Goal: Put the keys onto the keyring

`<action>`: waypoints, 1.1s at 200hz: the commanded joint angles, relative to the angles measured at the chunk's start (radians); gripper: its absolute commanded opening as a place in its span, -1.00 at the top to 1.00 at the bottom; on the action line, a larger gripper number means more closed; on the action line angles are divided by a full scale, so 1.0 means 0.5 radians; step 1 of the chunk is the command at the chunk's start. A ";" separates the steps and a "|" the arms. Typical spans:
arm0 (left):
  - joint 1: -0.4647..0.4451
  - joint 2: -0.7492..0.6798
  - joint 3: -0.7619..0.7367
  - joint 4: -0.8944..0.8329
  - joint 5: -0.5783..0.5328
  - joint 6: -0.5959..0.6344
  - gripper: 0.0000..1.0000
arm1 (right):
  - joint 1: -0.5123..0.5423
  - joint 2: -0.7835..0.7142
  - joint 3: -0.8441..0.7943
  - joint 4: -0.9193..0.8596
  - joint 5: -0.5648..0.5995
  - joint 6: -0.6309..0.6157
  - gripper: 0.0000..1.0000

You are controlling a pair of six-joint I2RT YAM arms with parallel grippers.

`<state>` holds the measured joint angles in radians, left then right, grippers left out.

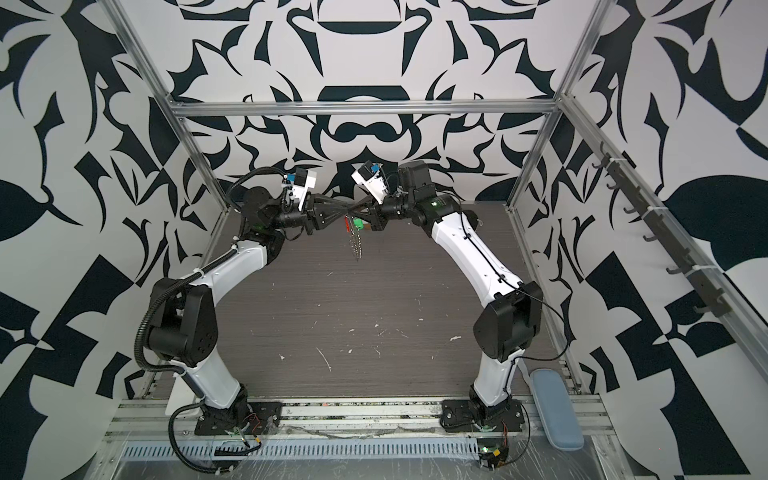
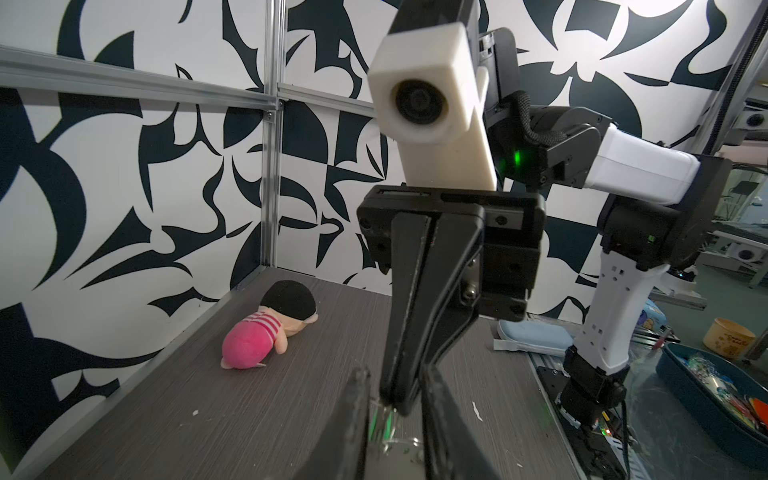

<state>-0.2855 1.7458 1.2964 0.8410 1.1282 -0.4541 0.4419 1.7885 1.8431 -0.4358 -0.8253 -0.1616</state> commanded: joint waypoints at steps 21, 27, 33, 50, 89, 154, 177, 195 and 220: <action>0.062 0.022 0.016 -0.022 0.075 0.012 0.49 | 0.003 -0.138 -0.001 0.157 -0.020 -0.023 1.00; 0.068 0.018 0.008 -0.022 0.070 0.012 0.49 | 0.003 -0.135 -0.003 0.159 -0.026 -0.019 1.00; 0.068 0.018 0.003 -0.022 0.071 0.012 0.49 | 0.004 -0.133 0.000 0.163 -0.036 -0.012 1.00; 0.065 0.027 0.013 -0.015 0.071 -0.009 0.51 | 0.008 -0.119 0.002 0.174 -0.064 0.010 1.00; 0.051 0.095 0.024 0.189 0.091 -0.198 0.60 | 0.026 -0.113 0.004 0.223 -0.063 0.041 1.00; 0.030 0.132 0.024 0.288 0.112 -0.285 0.61 | 0.039 -0.095 0.013 0.286 -0.101 0.094 1.00; 0.027 0.132 0.031 0.286 0.133 -0.294 0.67 | 0.050 -0.083 0.021 0.295 -0.101 0.103 1.00; 0.022 0.132 0.034 0.287 0.151 -0.297 0.77 | 0.055 -0.070 0.031 0.307 -0.098 0.110 1.00; 0.017 0.137 0.042 0.289 0.180 -0.307 0.94 | 0.061 -0.067 0.035 0.327 -0.097 0.130 1.00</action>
<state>-0.2707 1.8008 1.2961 0.9577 1.1946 -0.5949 0.4572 1.7882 1.8294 -0.3511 -0.8337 -0.1150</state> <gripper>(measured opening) 0.072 0.049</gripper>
